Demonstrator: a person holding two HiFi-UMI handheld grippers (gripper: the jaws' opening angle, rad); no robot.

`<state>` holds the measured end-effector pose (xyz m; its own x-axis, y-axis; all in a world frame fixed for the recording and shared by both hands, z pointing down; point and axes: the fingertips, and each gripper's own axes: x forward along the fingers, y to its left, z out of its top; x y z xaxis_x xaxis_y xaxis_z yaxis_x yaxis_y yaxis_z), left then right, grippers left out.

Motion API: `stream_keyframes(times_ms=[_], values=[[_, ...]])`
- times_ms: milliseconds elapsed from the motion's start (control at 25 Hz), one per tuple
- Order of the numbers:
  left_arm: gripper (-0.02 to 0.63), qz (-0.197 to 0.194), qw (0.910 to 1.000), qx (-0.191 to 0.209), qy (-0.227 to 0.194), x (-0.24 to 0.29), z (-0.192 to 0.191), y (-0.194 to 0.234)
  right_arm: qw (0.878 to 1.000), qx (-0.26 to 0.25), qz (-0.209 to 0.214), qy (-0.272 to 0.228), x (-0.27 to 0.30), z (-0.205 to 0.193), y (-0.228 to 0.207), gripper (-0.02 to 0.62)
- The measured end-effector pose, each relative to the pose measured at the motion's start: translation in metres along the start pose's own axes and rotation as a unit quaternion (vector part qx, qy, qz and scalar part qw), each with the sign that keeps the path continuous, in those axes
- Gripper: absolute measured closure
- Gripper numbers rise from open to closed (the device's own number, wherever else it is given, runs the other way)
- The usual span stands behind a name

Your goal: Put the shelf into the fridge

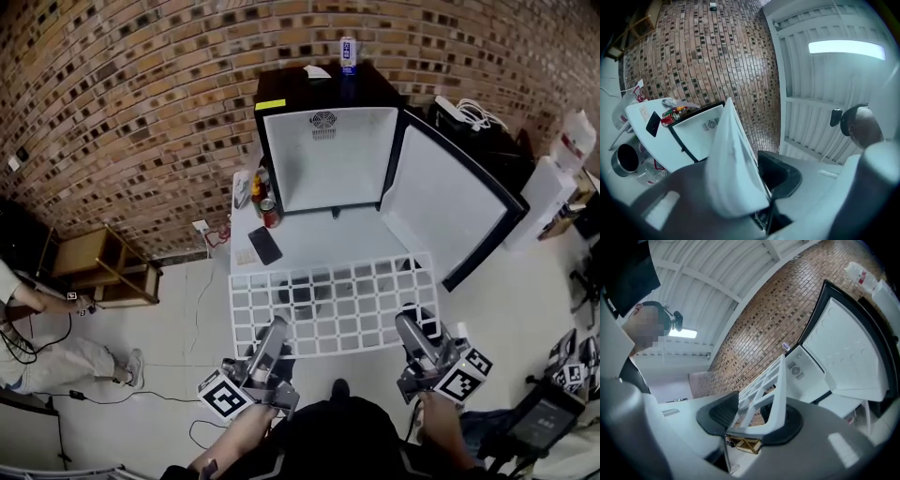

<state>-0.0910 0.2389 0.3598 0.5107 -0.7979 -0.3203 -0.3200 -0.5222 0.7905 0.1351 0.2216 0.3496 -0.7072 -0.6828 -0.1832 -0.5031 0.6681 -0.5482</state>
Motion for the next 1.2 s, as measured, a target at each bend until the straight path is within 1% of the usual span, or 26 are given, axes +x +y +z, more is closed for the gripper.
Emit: stream_keyframes(times_ms=[360,560,760,960,1200], values=[[0.535,0.020,0.9997,0.012,0.006,0.061,-0.018,0.019,1.000,0.010,-0.002,0.009,0.008,0.029,-0.063,0.437],[0.535,0.025,0.9996,0.010,0.007,0.077,-0.022,0.023,1.000,0.016,0.001,0.009,0.011,0.037,-0.079,0.437],[0.535,0.024,0.9994,0.020,0.013,0.095,-0.016,0.025,1.000,0.021,-0.001,-0.002,0.018,0.045,-0.089,0.437],[0.535,0.024,0.9996,0.011,0.008,0.102,-0.009,0.039,1.000,0.016,-0.002,0.003,0.034,0.045,-0.097,0.437],[0.535,0.019,0.9998,-0.001,0.010,0.124,0.011,0.065,1.000,0.013,-0.012,0.005,0.066,0.050,-0.112,0.437]])
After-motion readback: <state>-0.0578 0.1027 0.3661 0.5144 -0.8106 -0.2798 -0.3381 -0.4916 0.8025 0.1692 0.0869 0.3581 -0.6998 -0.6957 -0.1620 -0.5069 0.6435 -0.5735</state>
